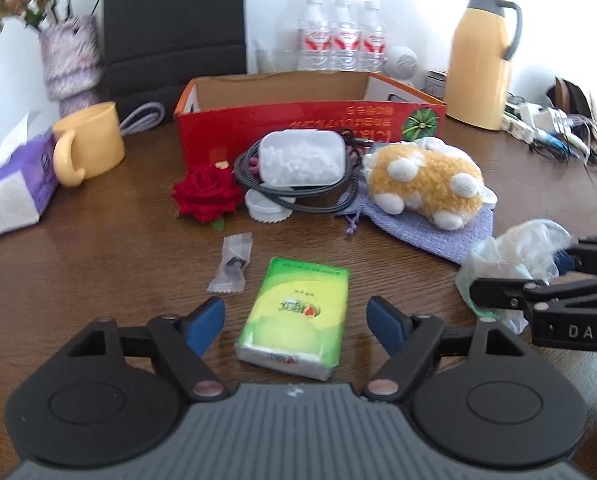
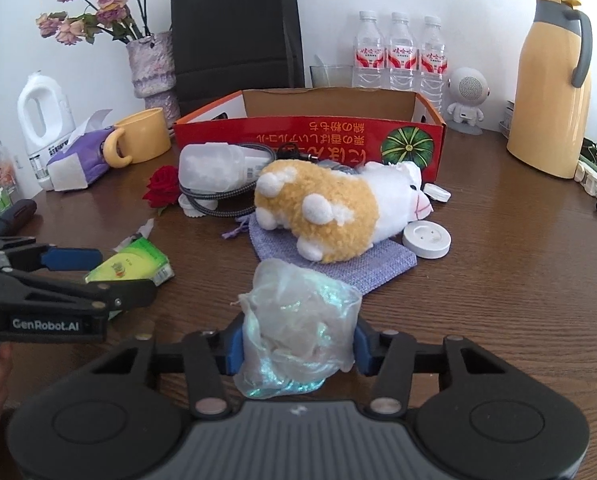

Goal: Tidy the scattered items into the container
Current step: 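Grasp the green tissue pack with the left tool while the right tool grasps the plastic bag, then carry tissue pack and plastic bag into the cardboard box and open both tools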

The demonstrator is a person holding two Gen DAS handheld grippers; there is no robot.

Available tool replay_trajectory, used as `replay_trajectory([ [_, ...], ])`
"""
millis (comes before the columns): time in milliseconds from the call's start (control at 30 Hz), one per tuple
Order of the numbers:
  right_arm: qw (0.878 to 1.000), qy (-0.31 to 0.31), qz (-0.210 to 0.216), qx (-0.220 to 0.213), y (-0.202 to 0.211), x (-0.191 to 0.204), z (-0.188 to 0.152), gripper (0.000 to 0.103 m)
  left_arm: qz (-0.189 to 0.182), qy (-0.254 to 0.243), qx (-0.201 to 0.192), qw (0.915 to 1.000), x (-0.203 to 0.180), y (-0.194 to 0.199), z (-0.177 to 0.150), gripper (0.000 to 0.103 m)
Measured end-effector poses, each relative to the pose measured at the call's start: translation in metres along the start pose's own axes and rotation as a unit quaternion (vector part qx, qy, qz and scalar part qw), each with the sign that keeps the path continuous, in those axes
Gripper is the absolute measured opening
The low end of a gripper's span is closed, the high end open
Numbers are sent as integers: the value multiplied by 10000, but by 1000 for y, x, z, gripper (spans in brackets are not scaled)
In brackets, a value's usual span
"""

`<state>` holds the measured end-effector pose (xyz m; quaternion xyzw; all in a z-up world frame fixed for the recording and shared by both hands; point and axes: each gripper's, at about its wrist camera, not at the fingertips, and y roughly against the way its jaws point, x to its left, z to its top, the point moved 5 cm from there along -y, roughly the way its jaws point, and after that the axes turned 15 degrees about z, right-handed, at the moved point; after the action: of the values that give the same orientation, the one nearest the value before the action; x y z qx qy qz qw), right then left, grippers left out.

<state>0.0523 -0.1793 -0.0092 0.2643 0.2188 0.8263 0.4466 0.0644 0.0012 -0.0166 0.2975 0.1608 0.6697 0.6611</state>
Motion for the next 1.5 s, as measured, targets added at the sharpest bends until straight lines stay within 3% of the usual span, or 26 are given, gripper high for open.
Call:
replay_trajectory([
  [67,10000,-14,36,-54,0,2,0,45,-73,-17,109,9999,-4,-3,-1,54],
  [133,10000,-16,-6,-80,0,2,0,42,64,-17,158,9999,-6,-2,-2,47],
  [200,9999,3,-68,-131,3,3,0,40,267,-70,90,9996,-9,6,-2,46],
  [300,9996,14,-123,-265,14,7,1,39,281,156,-159,9994,-10,28,-2,46],
  [500,9967,248,-308,-703,58,25,-2,39,731,539,-955,9913,-9,98,-14,46],
  [667,9926,646,-480,-910,99,44,-10,39,913,822,-1091,9864,-1,134,-27,46],
  [800,9898,575,-540,-1189,124,43,3,39,998,1031,-1223,9821,13,143,-11,46],
  [933,9871,524,-514,-1420,129,36,35,39,1022,1126,-1512,9767,22,147,26,46],
  [1100,9852,640,-361,-1549,112,23,99,39,949,1025,-1794,9738,26,137,92,46],
  [1300,9829,739,-370,-1648,75,-8,198,40,978,987,-2073,9683,30,100,194,46],
  [1500,9797,793,-498,-1772,35,-43,299,40,1010,1393,-2065,9632,47,49,299,46],
])
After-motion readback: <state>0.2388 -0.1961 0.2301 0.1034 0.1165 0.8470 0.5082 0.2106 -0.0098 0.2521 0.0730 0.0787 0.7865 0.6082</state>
